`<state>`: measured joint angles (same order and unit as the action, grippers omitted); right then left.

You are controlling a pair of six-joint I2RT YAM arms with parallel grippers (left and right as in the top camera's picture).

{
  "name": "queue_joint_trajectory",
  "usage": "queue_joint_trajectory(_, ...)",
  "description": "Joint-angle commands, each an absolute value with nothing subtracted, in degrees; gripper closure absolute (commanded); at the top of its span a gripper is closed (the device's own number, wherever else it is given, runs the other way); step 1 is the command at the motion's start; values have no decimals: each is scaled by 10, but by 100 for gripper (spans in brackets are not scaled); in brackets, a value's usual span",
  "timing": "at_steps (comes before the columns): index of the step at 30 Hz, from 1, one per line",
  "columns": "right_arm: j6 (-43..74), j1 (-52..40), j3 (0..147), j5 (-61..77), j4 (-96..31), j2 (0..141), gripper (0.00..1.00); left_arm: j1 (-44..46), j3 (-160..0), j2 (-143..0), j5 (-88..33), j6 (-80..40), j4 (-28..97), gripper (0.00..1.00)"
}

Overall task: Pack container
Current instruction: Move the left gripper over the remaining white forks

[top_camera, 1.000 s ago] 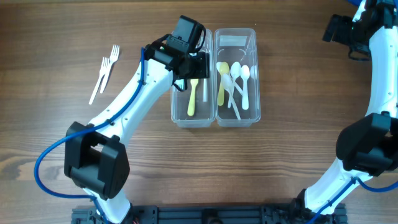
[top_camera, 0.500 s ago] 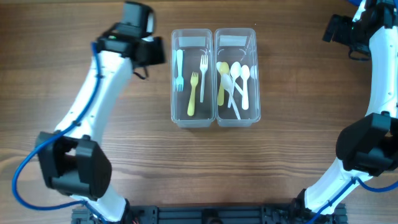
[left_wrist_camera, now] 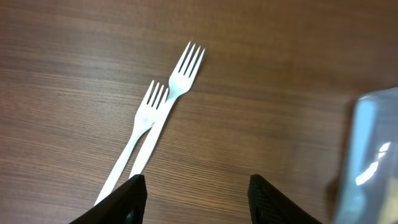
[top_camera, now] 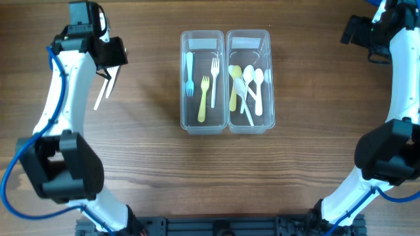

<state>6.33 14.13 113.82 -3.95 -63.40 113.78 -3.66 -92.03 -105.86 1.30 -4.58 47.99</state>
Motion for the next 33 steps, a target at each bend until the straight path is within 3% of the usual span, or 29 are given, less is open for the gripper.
queue_joint_trajectory(1,60,138,1146,-47,-632,1134,0,-40,-932,-1115,25,13,478,44)
queue_joint_trajectory(16,60,138,1146,-47,-632,1134,0,-41,-932,-1225,51,28,442,42)
queue_joint_trajectory(25,60,138,1146,-47,-632,1134,0,-56,-932,-1244,53,31,398,46)
queue_joint_trajectory(33,60,138,1146,-47,-632,1134,0,-64,-932,-1260,52,88,392,43)
